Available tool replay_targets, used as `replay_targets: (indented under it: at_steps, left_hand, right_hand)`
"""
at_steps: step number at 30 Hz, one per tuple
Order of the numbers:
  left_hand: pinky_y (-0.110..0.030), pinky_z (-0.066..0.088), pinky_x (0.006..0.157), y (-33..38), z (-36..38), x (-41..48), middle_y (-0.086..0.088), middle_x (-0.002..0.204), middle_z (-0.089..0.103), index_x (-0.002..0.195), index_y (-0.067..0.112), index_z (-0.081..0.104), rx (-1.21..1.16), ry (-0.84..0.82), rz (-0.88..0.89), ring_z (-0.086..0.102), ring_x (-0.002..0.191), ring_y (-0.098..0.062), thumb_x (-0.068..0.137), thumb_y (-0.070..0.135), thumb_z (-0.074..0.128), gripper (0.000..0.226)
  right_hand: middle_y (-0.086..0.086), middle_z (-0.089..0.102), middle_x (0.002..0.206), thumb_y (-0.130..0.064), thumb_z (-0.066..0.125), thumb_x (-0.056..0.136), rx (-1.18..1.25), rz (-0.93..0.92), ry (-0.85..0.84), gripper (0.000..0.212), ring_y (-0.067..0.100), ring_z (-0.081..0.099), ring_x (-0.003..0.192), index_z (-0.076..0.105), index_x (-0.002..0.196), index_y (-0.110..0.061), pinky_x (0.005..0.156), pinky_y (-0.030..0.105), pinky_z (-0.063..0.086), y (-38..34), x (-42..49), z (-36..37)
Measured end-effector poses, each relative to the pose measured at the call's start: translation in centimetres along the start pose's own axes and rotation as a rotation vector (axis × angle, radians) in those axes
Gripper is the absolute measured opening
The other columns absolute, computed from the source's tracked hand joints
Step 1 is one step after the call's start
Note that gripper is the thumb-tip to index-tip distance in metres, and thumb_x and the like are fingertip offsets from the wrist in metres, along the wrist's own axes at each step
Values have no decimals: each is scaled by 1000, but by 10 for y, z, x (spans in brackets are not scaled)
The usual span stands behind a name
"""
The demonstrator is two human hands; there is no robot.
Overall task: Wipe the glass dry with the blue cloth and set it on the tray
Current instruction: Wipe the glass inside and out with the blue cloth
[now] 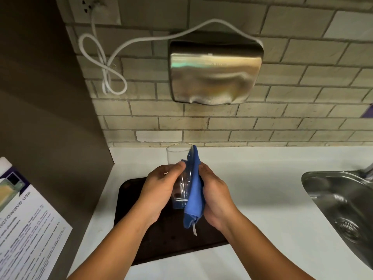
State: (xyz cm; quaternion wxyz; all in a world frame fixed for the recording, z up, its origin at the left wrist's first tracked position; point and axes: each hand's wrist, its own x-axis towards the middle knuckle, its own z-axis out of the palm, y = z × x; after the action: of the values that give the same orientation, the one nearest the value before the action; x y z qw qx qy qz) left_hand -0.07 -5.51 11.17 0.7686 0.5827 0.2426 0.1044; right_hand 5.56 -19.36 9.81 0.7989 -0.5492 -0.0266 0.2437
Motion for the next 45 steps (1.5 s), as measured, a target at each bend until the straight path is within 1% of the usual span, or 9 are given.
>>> replay_targets:
  at_steps: [7,11,16,20,25,29,34,42,45]
  left_hand:
    - [-21,61,60,5,1,4,-6,95,88,106,18,81,3,51,2,85,79,-18,86,57,85,44]
    - [-21,60,58,3,2,4,-8,94,88,106,17,82,-9,54,2,84,75,-17,84,54,88,44]
    - [-32,62,71,3,2,2,-4,97,88,111,17,81,3,32,-26,86,86,-19,89,59,82,48]
    - [-36,62,75,4,4,0,-8,96,89,106,16,83,-13,3,-77,86,87,-24,92,60,78,46]
    - [-38,62,73,4,7,0,-8,94,88,102,21,83,-29,14,-83,86,82,-23,94,58,76,38]
    - [-33,62,70,5,5,0,-4,95,88,112,18,79,-12,15,-52,86,85,-20,88,62,81,50]
    - [-22,61,60,6,5,0,-1,88,86,108,15,75,7,65,18,84,75,-14,88,56,83,46]
    - [-26,63,91,2,12,0,-5,126,77,120,24,64,-7,96,388,78,111,-21,91,9,87,40]
    - [-25,60,99,-7,9,-7,-3,133,72,122,27,60,79,13,469,75,119,-12,79,26,91,53]
  right_hand:
    - [-19,81,127,-28,46,118,-242,-192,0,42,7,78,116,54,154,-47,100,30,63,13,-5,8]
    - [9,75,144,-28,45,117,-87,-85,2,40,27,73,131,61,154,-27,119,54,52,5,-1,8]
    - [-19,82,125,-26,47,117,-214,-205,-31,44,10,80,116,53,158,-41,95,27,64,12,-4,7]
    - [15,81,130,-26,47,116,1,-22,-12,38,30,82,112,67,148,-27,90,44,67,1,-1,5]
    - [-13,81,131,-37,51,108,-215,-208,24,40,17,78,123,62,142,-55,112,46,58,7,-8,10]
    - [1,79,139,-27,48,115,-122,-149,25,40,25,76,128,64,151,-37,118,53,54,8,-6,10]
    - [-26,81,123,-25,46,118,-228,-207,-19,40,3,79,114,59,150,-46,90,20,62,9,-10,8]
    - [23,80,129,-37,51,113,254,285,-40,47,34,81,112,83,124,-6,97,43,66,17,-12,4]
    - [26,75,138,-37,45,114,357,365,-105,53,36,78,121,78,130,1,108,46,61,18,-9,-2]
